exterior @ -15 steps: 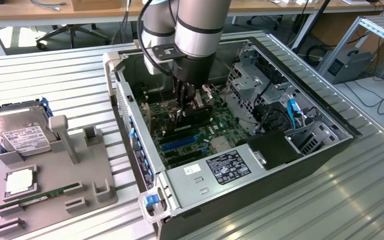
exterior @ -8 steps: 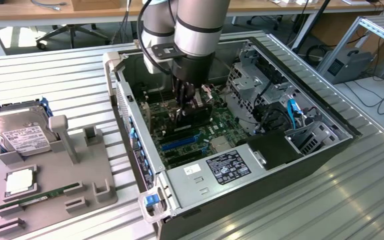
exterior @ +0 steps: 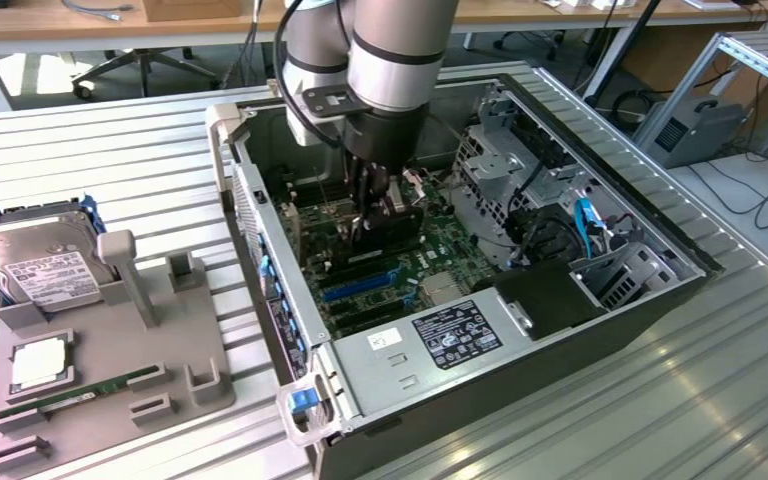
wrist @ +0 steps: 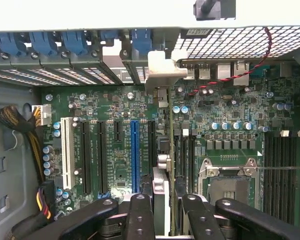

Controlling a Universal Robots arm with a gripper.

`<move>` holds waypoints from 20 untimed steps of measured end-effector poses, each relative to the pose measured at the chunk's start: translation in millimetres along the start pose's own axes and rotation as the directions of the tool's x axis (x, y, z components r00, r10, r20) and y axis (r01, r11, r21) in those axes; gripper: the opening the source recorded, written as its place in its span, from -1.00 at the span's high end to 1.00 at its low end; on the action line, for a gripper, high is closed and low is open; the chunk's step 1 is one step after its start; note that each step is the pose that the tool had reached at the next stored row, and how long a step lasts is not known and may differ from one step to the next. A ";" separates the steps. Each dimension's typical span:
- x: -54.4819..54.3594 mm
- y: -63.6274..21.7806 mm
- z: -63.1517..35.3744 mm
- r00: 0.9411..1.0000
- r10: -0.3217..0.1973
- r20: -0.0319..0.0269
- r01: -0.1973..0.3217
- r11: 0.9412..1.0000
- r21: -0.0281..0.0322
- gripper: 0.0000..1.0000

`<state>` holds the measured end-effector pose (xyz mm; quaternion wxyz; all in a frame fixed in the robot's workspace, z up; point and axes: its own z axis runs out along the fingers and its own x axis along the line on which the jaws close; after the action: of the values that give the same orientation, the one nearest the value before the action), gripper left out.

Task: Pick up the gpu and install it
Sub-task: 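Insert the gpu into the slot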

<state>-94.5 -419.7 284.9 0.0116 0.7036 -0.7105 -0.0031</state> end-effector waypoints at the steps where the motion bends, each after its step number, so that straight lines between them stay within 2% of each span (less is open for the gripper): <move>1: -0.2 0.0 0.0 1.000 0.000 0.000 0.000 1.000 0.000 0.45; 9: 0.5 0.0 0.0 1.000 0.000 0.000 0.000 1.000 0.000 0.45; 20: 9.6 -0.1 0.1 1.000 0.000 0.000 0.000 1.000 0.000 0.45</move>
<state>-94.4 -429.3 284.9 0.0115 0.7036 -0.7105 -0.0031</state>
